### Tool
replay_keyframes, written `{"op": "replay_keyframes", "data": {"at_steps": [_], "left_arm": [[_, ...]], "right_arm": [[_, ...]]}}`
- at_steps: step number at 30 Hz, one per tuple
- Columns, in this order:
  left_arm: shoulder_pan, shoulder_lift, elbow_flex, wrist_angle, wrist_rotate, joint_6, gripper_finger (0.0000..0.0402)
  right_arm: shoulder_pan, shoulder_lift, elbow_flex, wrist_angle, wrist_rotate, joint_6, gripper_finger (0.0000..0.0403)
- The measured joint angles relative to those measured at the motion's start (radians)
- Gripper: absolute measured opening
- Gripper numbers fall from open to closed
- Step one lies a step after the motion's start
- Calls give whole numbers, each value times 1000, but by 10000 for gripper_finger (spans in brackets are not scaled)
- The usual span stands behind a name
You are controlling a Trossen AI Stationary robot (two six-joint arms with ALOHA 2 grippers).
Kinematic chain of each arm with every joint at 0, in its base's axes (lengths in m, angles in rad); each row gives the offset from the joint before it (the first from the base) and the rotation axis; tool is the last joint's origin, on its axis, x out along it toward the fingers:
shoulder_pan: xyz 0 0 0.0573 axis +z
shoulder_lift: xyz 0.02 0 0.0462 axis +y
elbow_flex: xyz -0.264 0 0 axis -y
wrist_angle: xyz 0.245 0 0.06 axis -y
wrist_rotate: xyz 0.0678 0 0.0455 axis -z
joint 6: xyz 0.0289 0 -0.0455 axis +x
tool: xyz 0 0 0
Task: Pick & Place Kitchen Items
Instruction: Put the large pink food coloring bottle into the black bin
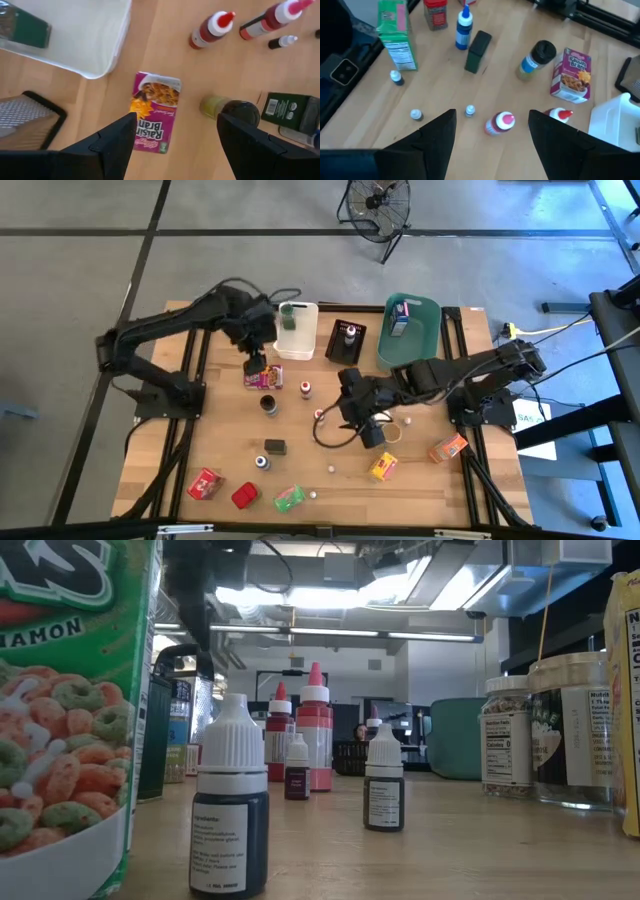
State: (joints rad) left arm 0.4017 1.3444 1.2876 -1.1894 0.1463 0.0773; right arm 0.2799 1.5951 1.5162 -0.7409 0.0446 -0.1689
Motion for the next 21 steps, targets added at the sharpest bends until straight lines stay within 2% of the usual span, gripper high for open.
{"op": "replay_keyframes", "data": {"at_steps": [7, 10, 14, 21], "left_arm": [[-107, -143, -203, 245, -8, -101, 271], [-148, -174, -260, 335, -10, -110, 271], [-209, -183, -303, 446, -67, -114, 271], [-335, -162, -314, 573, -237, 180, 271]], "right_arm": [[-31, 51, 7, -1, -30, -8, 250], [-40, 95, 37, -17, -32, -7, 250], [-37, 115, 49, -14, -30, -9, 250], [-8, 104, 50, -19, -29, 68, 250]]}}
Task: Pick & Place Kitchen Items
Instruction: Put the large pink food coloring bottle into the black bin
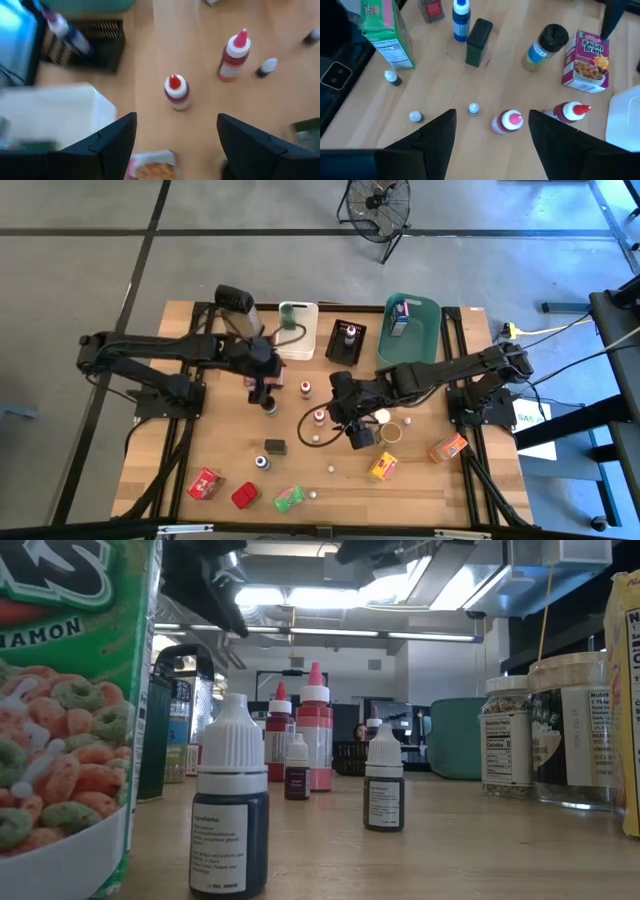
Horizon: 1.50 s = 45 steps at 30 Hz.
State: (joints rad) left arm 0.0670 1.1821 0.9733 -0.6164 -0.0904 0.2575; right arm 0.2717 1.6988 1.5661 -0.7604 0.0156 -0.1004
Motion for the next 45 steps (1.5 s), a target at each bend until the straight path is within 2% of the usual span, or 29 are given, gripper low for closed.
{"op": "replay_keyframes", "data": {"at_steps": [3, 6, 11, 15, 25, 32, 36, 45], "left_arm": [[-27, 19, 0, 42, -44, 66, 271], [-34, 50, 0, 70, -46, 58, 271], [-47, 119, -1, 115, 52, 44, 271], [-89, 165, 0, 212, 83, 33, 271], [-207, 287, 0, 306, 92, -161, 271], [-269, 386, -1, 380, 82, -209, 271], [-286, 424, -1, 419, 31, -210, 271], [-288, 418, 0, 416, -3, -262, 271]], "right_arm": [[19, 0, 0, -1, -1, 16, 250], [36, 0, 0, -3, 13, 32, 250], [59, 0, 0, -11, 45, 34, 250], [71, 0, 0, -23, 55, 56, 250], [123, 0, 0, -97, 209, 156, 250], [152, 0, 0, -94, 227, 168, 250], [163, 0, 0, -88, 227, 175, 250], [172, 0, 0, -90, 227, 190, 250]]}}
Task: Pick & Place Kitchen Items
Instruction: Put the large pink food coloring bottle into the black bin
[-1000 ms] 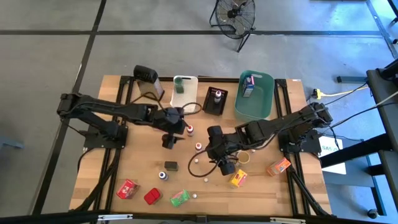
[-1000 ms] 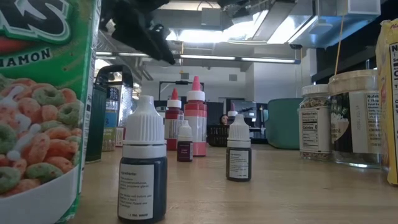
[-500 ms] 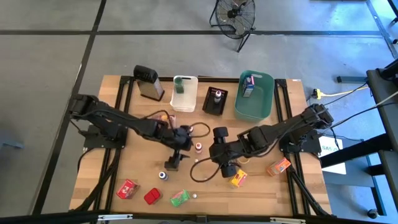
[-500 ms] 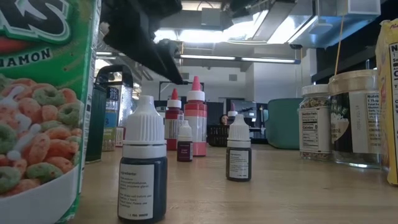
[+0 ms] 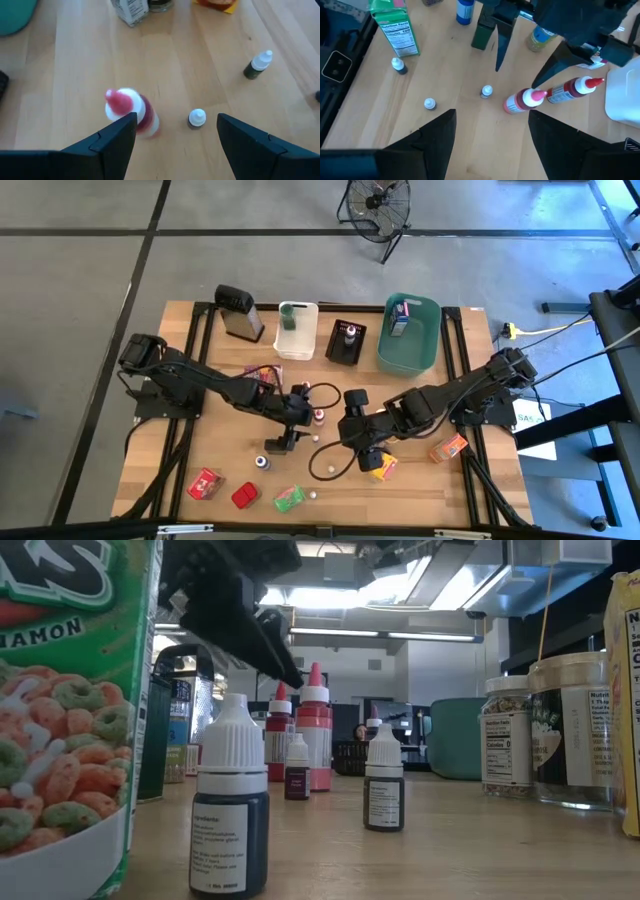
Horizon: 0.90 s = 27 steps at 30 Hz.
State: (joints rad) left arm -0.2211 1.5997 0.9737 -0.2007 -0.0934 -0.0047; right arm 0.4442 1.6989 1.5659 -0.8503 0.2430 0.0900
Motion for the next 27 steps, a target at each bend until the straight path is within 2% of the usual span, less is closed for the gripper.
{"op": "replay_keyframes", "data": {"at_steps": [10, 18, 27], "left_arm": [[28, 2, 0, -25, -68, -65, 271], [39, 57, -1, 23, -60, -88, 271], [41, 63, -1, 68, -73, -106, 271]], "right_arm": [[0, 0, 0, -2, 1, 0, 250], [0, 0, 0, -2, 1, 0, 250], [0, 0, 0, -4, 1, 0, 250]]}}
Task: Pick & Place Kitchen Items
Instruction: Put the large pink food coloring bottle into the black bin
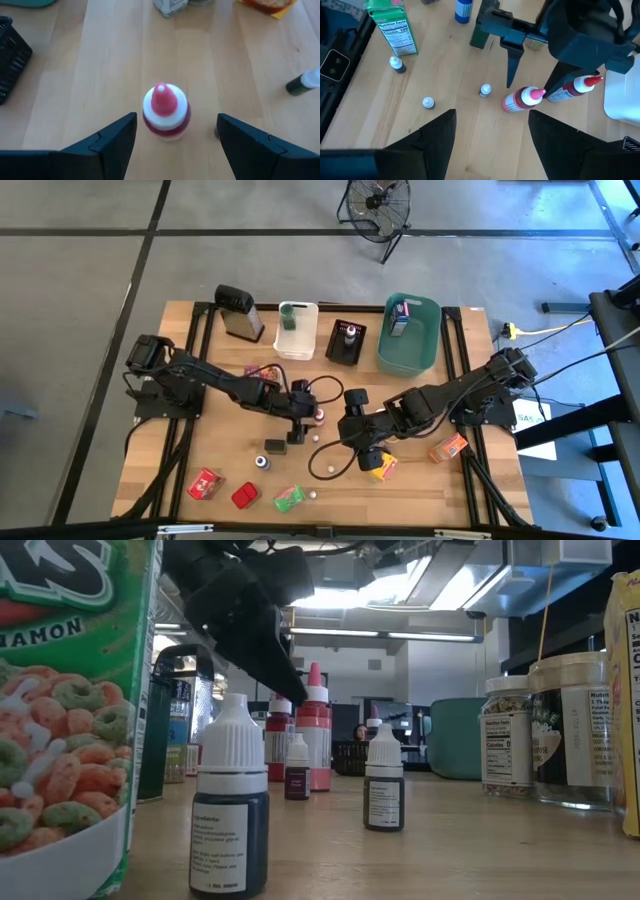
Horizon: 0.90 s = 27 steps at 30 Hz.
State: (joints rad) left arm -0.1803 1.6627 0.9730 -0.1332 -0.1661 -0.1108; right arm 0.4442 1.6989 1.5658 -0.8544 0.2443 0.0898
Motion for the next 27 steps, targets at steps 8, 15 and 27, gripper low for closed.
{"op": "replay_keyframes", "data": {"at_steps": [8, 15, 27], "left_arm": [[14, 44, 0, 11, 11, -25, 271], [15, 44, 0, 34, -1, -24, 268], [15, 48, -33, 98, -22, -25, 224]], "right_arm": [[0, 0, 0, -1, -1, 0, 250], [3, 0, 0, -2, -1, 0, 250], [3, 0, 0, -2, 0, 0, 250]]}}
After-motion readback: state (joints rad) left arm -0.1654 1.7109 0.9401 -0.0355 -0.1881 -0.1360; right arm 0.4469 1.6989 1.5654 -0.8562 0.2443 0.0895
